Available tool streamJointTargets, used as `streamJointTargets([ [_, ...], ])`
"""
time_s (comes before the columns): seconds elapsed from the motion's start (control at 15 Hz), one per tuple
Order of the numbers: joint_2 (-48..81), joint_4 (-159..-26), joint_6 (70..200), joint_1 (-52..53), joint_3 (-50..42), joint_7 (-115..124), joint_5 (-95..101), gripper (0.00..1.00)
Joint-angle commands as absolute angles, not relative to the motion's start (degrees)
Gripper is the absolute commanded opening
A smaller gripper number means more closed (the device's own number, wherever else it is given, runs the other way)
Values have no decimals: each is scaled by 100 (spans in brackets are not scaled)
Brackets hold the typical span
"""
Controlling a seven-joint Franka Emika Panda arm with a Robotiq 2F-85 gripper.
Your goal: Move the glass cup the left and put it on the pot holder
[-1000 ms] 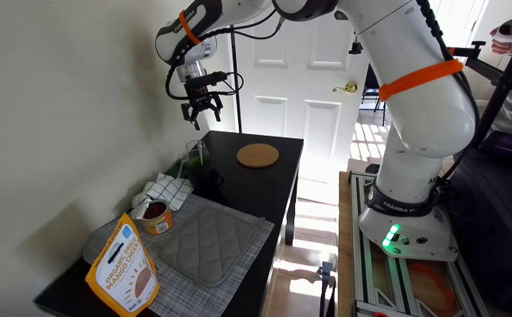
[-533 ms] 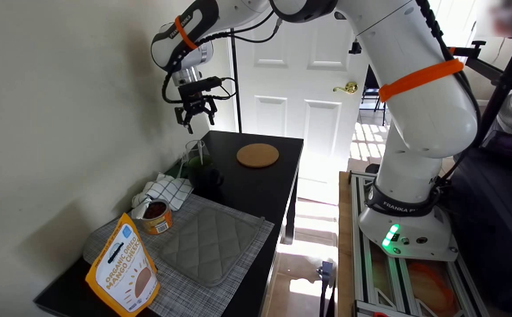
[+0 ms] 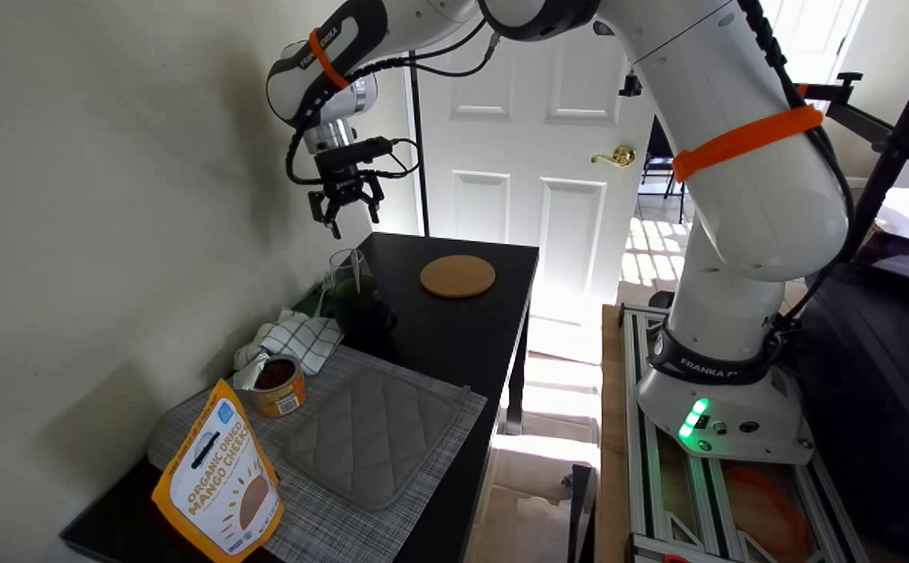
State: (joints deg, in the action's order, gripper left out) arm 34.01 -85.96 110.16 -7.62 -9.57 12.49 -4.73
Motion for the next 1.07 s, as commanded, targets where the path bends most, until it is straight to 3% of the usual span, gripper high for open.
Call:
streamJointTargets([
  [0.0,3178,-9005,11300,-582,-837,1572,-437,100],
  [0.33,2524,-10174,12159,-153,-817,2251,-376,100],
  [0.4,3041,-9367,11712,-316,-767,1982,-450,100],
  [1.0,2607,-10032,12005,-222,-807,2195,-429,100],
])
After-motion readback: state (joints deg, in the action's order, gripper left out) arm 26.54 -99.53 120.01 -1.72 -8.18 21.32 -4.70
